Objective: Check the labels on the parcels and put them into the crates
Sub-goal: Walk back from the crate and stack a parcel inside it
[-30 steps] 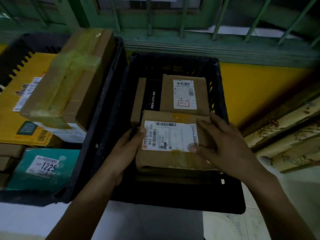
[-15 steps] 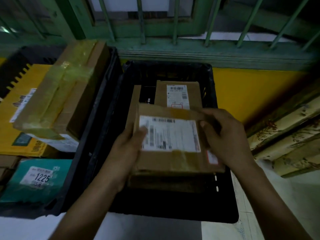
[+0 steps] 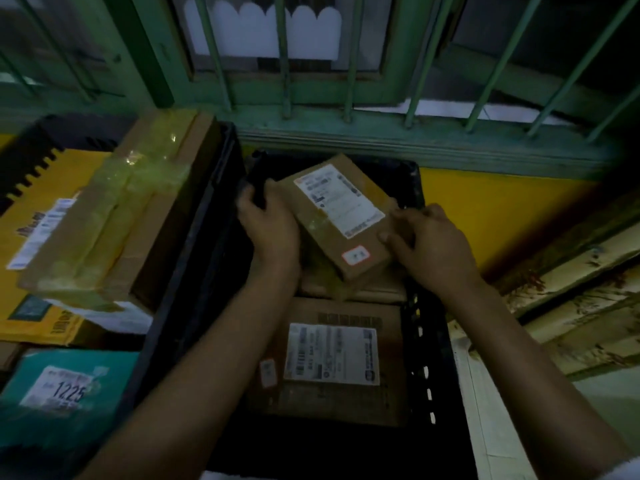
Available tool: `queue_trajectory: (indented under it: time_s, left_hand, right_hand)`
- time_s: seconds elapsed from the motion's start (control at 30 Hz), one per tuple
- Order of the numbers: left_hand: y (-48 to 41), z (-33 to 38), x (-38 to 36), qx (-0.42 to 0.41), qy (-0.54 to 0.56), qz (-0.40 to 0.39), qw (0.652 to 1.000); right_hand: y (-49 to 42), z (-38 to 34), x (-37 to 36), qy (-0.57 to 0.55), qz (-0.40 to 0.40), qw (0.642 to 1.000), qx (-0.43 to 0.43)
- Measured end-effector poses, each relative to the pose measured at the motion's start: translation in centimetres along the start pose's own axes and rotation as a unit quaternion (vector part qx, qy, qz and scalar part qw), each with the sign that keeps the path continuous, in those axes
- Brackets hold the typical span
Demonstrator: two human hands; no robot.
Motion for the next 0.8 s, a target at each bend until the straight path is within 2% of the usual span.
queue_trajectory:
  time_s: [0.1, 0.17, 0.23, 0.3, 0.33, 0.37, 0.4, 0.43, 0.47, 0.5, 0.53, 0.57, 0.63, 0.7, 0.8]
  left_hand:
    - [2.9, -4.9, -2.6, 0.043, -0.056, -0.146, 0.987]
    - [2.6, -4.9, -2.9, 0.026, -0.112, -0.177, 0.977]
    - [0.7, -3.0, -1.8, 0.017, -0.142, -0.183, 0.973]
    - [-1.5, -0.6, -0.2, -0.029, -0.24, -0.167, 0.956]
    - [-2.4, 0.6, 0.4, -0.077, -0.348, -0.144, 0.923]
    - [-3.0, 1.5, 0.8, -0.13, -0.465, -0.118, 0.868]
    - [-3.1, 1.9, 0.8, -0.174, -0.557, -0.103, 0.806]
    - [-3.0, 1.8, 0.8, -0.194, -0.618, -0.107, 0.755]
    - [-2.9, 1.3, 0.8, -0.204, -0.649, -0.121, 0.723]
    - [-2.5, 0.9, 0.9, -0.212, -0.657, -0.132, 0.711]
    - [-1.9, 0.8, 1.0, -0.229, -0.651, -0.139, 0.71]
    - [-1.6, 0.8, 1.3, -0.23, -0.631, -0.146, 0.726]
    - [-1.9, 0.8, 1.9, -0.145, -0.561, -0.186, 0.793]
    - [-2.4, 0.9, 1.8, -0.069, -0.487, -0.225, 0.841]
    - [-3.2, 1.6, 1.6, -0.084, -0.468, -0.211, 0.854]
  right_hand:
    - [-0.5, 0.0, 0.2, 0.011, 0.052, 0.999, -0.008]
    - [-0.9, 0.1, 0.2, -0.028, 0.066, 0.997, -0.009]
    - [-1.1, -0.4, -0.6, -0.149, 0.054, 0.987, -0.029]
    - [-1.5, -2.3, -2.3, -0.315, 0.015, 0.948, -0.047]
    - [-1.8, -3.6, -3.3, -0.388, -0.01, 0.92, -0.053]
    - [-2.1, -4.8, -4.3, -0.442, -0.029, 0.895, -0.056]
    - [-2.7, -5.7, -4.8, -0.466, -0.037, 0.883, -0.049]
    - [-3.3, -6.4, -4.8, -0.462, -0.03, 0.886, -0.037]
    - [-4.0, -6.7, -4.4, -0.452, -0.014, 0.891, -0.025]
    - [-4.7, -6.9, -4.1, -0.451, -0.005, 0.892, -0.022]
    - [-5.2, -7.3, -3.7, -0.456, -0.013, 0.889, -0.021]
    - [-5.7, -7.8, -3.5, -0.455, -0.036, 0.889, -0.014]
    - [-6.4, -9.2, -3.1, -0.432, -0.084, 0.898, 0.006]
    - [-7.1, -10.7, -2.6, -0.43, -0.105, 0.896, 0.026]
    - [-8.4, -12.0, -1.2, -0.481, -0.043, 0.874, 0.048]
Point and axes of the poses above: each hand's wrist, its own y-axis away from the middle knuckle, its own x-axis out of the back of the hand, z = x × y, the point moved 7 cm from there along -y, towards the middle knuckle, and after that the axes turned 13 degrees about x, right-handed, at the moved point
